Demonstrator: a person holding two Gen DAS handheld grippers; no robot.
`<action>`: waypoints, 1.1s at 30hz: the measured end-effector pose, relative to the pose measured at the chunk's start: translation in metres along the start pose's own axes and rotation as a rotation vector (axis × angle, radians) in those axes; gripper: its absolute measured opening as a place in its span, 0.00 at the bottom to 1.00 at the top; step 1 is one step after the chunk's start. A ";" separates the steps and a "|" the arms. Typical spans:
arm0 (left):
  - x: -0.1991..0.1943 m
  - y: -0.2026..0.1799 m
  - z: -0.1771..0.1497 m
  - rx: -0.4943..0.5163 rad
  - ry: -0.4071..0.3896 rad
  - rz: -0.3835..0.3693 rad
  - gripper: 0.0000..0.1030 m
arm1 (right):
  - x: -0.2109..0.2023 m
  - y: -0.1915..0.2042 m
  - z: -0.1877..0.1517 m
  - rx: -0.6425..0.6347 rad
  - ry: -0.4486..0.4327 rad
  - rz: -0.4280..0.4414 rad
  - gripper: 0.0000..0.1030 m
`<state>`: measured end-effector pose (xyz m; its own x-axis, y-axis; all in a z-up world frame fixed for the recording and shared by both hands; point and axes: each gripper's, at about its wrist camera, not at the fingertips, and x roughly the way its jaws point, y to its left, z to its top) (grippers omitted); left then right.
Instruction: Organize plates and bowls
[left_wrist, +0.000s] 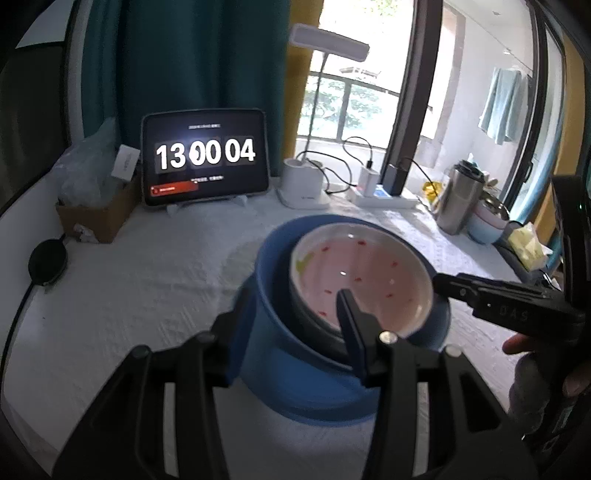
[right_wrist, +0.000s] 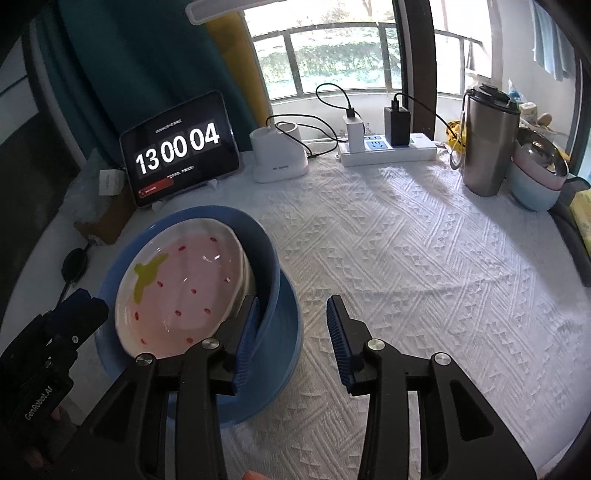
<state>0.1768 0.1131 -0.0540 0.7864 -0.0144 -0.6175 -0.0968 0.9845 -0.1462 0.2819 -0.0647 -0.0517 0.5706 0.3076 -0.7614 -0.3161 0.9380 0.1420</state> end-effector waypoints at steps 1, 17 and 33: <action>-0.001 -0.002 -0.002 0.003 0.000 -0.005 0.46 | -0.003 0.000 -0.002 -0.005 -0.005 0.000 0.40; -0.034 -0.035 -0.015 0.065 -0.044 -0.054 0.51 | -0.042 -0.006 -0.028 -0.041 -0.045 -0.017 0.54; -0.069 -0.057 -0.032 0.095 -0.074 -0.110 0.83 | -0.088 -0.019 -0.056 -0.008 -0.119 -0.059 0.54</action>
<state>0.1085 0.0528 -0.0274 0.8321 -0.1137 -0.5429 0.0480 0.9899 -0.1337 0.1953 -0.1182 -0.0231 0.6742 0.2689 -0.6879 -0.2846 0.9540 0.0940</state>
